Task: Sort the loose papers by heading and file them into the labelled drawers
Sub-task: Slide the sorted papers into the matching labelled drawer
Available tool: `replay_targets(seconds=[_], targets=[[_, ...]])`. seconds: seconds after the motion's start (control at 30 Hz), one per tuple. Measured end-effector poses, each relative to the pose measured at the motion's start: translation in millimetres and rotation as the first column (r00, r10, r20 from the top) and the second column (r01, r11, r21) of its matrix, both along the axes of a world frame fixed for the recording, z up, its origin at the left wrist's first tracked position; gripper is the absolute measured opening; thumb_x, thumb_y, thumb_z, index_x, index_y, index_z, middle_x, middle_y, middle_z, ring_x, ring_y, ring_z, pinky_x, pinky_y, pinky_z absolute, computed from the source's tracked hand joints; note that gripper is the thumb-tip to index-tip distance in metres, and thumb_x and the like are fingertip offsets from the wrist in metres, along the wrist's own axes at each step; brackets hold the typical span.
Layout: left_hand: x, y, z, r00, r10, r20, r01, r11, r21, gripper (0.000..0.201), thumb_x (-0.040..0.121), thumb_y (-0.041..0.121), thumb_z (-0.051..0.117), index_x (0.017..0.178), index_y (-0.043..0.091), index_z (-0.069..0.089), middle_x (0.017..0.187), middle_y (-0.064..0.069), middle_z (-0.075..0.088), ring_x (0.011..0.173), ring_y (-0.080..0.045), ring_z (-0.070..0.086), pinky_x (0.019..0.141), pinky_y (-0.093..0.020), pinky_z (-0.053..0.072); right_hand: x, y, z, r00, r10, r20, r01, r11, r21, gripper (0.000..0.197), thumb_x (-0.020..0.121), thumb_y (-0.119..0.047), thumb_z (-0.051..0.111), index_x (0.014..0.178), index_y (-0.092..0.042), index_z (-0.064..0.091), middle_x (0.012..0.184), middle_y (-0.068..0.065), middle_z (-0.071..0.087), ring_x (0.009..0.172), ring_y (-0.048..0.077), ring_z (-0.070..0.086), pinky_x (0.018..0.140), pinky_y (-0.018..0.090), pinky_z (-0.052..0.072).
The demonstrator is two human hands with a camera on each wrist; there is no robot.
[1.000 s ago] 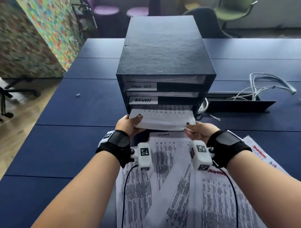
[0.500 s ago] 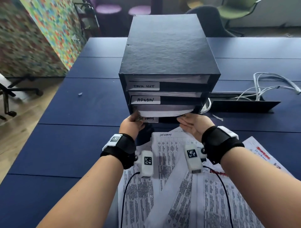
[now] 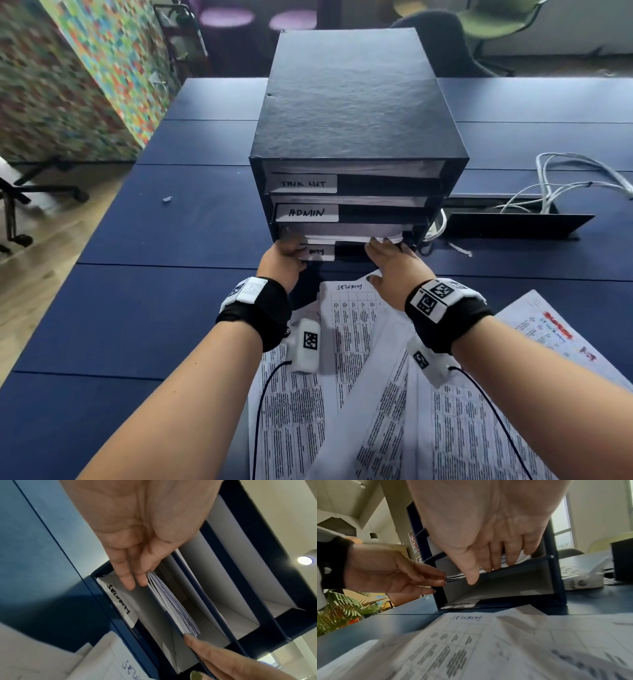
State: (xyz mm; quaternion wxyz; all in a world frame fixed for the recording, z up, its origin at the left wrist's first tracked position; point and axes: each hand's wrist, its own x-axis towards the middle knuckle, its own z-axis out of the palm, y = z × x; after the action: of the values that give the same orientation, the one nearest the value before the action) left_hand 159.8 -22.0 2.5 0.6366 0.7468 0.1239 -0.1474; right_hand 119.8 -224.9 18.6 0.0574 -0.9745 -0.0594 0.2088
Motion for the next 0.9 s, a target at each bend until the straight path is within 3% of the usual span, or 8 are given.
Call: replay_targets(seconds=[0.1,0.27,0.47,0.63,0.7,0.77,0.83,0.9], targets=[[6.1,-3.6,6.2,1.000,-0.025,-0.012,0.025,0.999,0.032,0.036,0.090,-0.015,0.042,0.113,0.009,0.056,0.106,-0.008,0.056,0.091,-0.011,0.063,0.088,-0.038,0.048,10.8,7.6,6.2,1.000,-0.017,-0.026,0.016,0.999,-0.029,0.066,0.097,-0.038,0.035,0.149,-0.019,0.000,0.158,-0.003,-0.003,0.145,0.014,-0.006,0.119,0.037,-0.003],[13.8,1.8,8.8,0.991,-0.137,0.012,0.131,0.969,0.209,0.035,0.087,-0.011,0.047,0.122,-0.005,0.050,0.104,-0.014,0.057,0.095,-0.024,0.055,0.090,-0.046,0.049,26.4,10.8,8.6,0.998,-0.049,-0.034,0.049,0.999,-0.006,0.069,0.096,-0.043,0.036,0.149,-0.020,-0.001,0.158,-0.002,-0.001,0.145,0.017,-0.003,0.118,0.039,-0.001],[4.2,11.2,7.1,0.975,-0.218,0.033,0.197,0.929,0.312,0.050,0.085,-0.006,0.053,0.131,0.013,0.051,0.123,-0.013,0.058,0.111,-0.033,0.058,0.099,-0.042,0.047,26.0,7.8,11.2,0.995,-0.080,-0.063,0.079,0.997,-0.020,0.072,0.094,-0.049,0.035,0.149,-0.022,-0.001,0.158,-0.003,-0.002,0.145,0.019,-0.002,0.118,0.042,-0.001],[-28.4,18.0,4.0,0.966,-0.201,0.161,0.118,0.901,0.417,0.042,0.084,-0.009,0.048,0.110,0.017,0.068,0.121,-0.003,0.056,0.107,-0.022,0.058,0.096,-0.030,0.046,-0.6,-1.8,9.0,0.995,-0.062,-0.082,0.068,0.995,0.073,0.072,0.094,-0.040,0.042,0.149,-0.020,0.000,0.158,-0.004,-0.006,0.145,0.017,-0.007,0.118,0.043,0.001],[-45.4,18.7,1.9,0.971,-0.173,0.167,0.083,0.894,0.441,0.039,0.083,-0.008,0.049,0.101,0.019,0.071,0.111,0.000,0.058,0.099,-0.019,0.059,0.091,-0.027,0.048,-16.8,-10.1,4.4,0.994,-0.089,-0.066,0.096,0.990,0.107,0.071,0.093,-0.038,0.046,0.149,-0.019,0.007,0.158,-0.003,0.001,0.145,0.018,0.001,0.118,0.041,0.006],[-64.4,16.0,0.8,0.983,-0.147,0.106,0.099,0.927,0.363,0.036,0.084,-0.008,0.051,0.095,0.020,0.070,0.092,0.007,0.064,0.083,-0.016,0.060,0.071,-0.021,0.050,-34.7,-20.3,3.2,0.985,-0.145,-0.093,0.155,0.981,0.117,0.066,0.093,-0.032,0.048,0.149,-0.021,0.014,0.157,-0.003,0.010,0.144,0.017,0.013,0.117,0.036,0.015],[-86.7,8.3,2.5,0.983,-0.182,0.011,0.175,0.957,0.232,0.029,0.086,-0.007,0.052,0.092,0.017,0.068,0.068,0.018,0.068,0.069,-0.011,0.058,0.057,-0.017,0.047,-53.6,-34.3,3.6,0.969,-0.215,-0.121,0.227,0.969,0.093,0.061,0.093,-0.020,0.047,0.148,-0.021,0.019,0.155,0.000,0.020,0.141,0.019,0.025,0.114,0.030,0.023],[-108.1,-0.9,-0.3,0.960,-0.276,-0.039,0.278,0.940,0.200,0.032,0.087,-0.007,0.049,0.085,0.019,0.068,0.062,0.019,0.068,0.061,-0.007,0.058,0.054,-0.018,0.048,-74.2,-50.7,5.2,0.945,-0.300,-0.132,0.309,0.950,0.054,0.060,0.091,-0.005,0.040,0.146,-0.023,0.025,0.151,0.004,0.031,0.135,0.021,0.036,0.109,0.028,0.031]])
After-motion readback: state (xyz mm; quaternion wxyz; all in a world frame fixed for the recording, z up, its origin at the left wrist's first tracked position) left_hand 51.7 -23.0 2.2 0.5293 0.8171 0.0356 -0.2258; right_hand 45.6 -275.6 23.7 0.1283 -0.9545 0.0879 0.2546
